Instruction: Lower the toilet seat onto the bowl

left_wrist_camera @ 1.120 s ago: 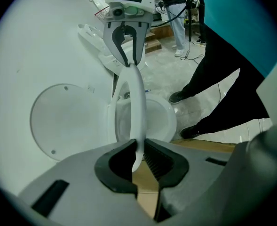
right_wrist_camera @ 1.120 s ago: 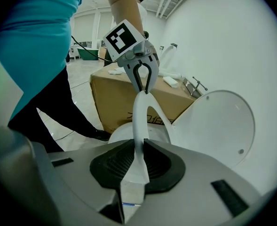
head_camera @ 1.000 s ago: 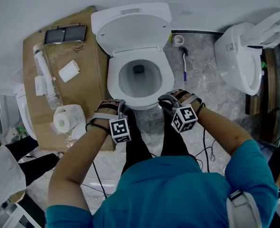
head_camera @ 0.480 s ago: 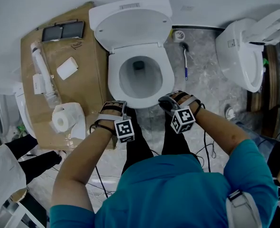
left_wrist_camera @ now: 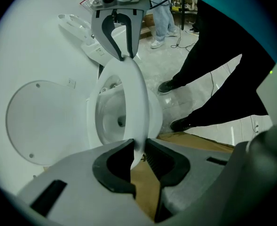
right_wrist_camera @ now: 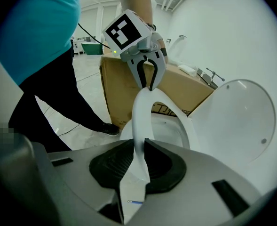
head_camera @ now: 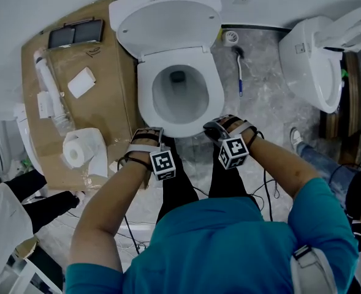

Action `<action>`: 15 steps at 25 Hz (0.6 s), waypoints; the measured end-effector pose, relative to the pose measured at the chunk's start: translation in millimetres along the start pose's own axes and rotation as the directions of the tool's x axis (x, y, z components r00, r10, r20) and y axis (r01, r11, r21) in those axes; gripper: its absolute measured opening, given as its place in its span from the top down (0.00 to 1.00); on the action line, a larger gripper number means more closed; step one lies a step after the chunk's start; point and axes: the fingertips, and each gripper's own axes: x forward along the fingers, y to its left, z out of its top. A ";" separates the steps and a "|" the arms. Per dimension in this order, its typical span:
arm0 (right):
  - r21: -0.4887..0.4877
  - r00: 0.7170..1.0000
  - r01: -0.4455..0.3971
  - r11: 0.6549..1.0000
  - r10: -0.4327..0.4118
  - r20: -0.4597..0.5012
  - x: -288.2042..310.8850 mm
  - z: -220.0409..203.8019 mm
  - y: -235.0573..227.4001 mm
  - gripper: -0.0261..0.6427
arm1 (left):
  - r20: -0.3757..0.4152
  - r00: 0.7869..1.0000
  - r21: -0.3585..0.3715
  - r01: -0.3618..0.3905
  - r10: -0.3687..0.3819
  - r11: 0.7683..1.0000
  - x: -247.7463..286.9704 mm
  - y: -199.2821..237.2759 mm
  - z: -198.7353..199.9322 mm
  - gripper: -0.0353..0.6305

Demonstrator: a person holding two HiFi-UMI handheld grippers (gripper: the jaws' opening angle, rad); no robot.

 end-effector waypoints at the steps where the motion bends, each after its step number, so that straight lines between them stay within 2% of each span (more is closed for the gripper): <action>1: -0.003 1.000 -0.006 1.000 0.006 -0.006 2.4 -1.7 2.7 0.86 | -0.005 1.000 0.001 0.001 -0.001 1.000 2.8 -2.4 0.3 0.84; 9: 0.009 1.000 -0.024 1.000 0.024 -0.011 23.1 -10.9 19.4 0.86 | -0.027 0.999 0.000 0.018 -0.018 1.000 23.5 -18.3 1.9 0.84; 15: 0.009 0.999 -0.034 0.999 0.034 -0.009 34.4 -16.0 27.5 0.86 | -0.096 0.992 0.029 0.087 -0.084 0.996 34.8 -30.2 0.7 0.83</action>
